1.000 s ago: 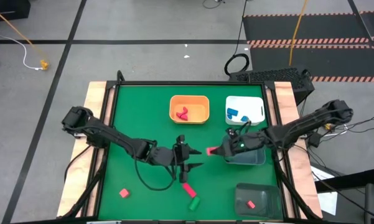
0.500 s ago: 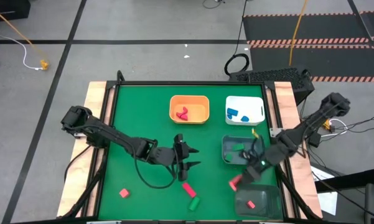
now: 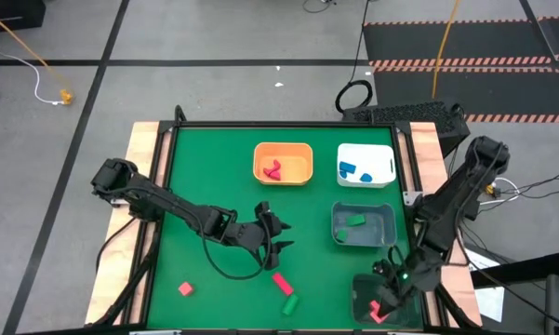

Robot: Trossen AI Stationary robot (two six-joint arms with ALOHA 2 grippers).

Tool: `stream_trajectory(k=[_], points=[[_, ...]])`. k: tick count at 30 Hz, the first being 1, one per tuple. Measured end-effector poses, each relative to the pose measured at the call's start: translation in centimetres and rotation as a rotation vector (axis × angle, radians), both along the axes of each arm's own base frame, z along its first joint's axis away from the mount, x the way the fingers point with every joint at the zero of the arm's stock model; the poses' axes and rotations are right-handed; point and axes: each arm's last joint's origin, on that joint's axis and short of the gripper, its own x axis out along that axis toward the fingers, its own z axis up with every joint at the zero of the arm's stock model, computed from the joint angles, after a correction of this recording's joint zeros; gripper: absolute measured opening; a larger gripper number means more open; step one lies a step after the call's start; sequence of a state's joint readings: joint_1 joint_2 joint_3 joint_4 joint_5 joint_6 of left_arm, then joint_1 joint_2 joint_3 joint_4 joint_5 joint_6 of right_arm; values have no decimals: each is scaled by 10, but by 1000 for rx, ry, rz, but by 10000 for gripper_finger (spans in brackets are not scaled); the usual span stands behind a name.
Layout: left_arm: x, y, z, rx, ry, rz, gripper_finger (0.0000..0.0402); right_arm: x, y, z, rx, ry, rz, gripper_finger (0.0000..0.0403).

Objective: Sort & place blocks by color
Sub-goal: Put the right orange block into the black bin, then put the left red block into the yellow bin

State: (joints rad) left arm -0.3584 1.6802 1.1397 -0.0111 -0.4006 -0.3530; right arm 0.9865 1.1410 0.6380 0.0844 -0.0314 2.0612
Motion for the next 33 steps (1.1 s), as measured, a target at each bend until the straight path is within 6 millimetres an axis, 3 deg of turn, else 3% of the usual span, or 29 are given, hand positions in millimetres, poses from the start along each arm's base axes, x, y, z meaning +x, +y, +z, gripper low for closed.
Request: stream_trajectory(k=[7,15,24,33], points=[[-3,-2,-4,-99,52,-10,216,0,6,-10,-9,72,7,120],[-16,-16,-15,-139,204,-75,216,-1,4,-14,-53,98,5,185],[-28,-51,-26,218,233,-500,216,-3,5,-14,-16,154,53,254],[-7,-65,-72,246,229,-530,216,-3,6,-12,-1,151,84,269]])
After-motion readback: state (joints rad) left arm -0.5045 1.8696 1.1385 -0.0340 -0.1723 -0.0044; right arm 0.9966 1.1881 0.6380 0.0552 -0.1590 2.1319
